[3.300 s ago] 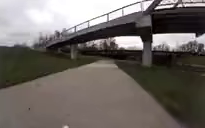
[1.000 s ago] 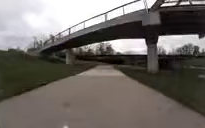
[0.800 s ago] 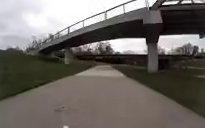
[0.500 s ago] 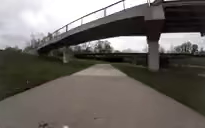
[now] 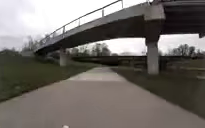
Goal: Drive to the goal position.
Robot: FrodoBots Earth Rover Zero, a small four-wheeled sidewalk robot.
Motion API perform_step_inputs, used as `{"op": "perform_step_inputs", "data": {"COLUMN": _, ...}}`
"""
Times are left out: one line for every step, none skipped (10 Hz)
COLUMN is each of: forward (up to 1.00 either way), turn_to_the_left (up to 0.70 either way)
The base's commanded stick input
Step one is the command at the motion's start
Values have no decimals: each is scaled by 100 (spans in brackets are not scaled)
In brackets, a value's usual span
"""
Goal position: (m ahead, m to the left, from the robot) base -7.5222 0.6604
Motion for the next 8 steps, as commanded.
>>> {"op": "perform_step_inputs", "data": {"forward": 100, "turn_to_the_left": 0}}
{"op": "perform_step_inputs", "data": {"forward": 100, "turn_to_the_left": 0}}
{"op": "perform_step_inputs", "data": {"forward": 100, "turn_to_the_left": 0}}
{"op": "perform_step_inputs", "data": {"forward": 100, "turn_to_the_left": 0}}
{"op": "perform_step_inputs", "data": {"forward": 100, "turn_to_the_left": 0}}
{"op": "perform_step_inputs", "data": {"forward": 100, "turn_to_the_left": 0}}
{"op": "perform_step_inputs", "data": {"forward": 100, "turn_to_the_left": 0}}
{"op": "perform_step_inputs", "data": {"forward": 100, "turn_to_the_left": 0}}
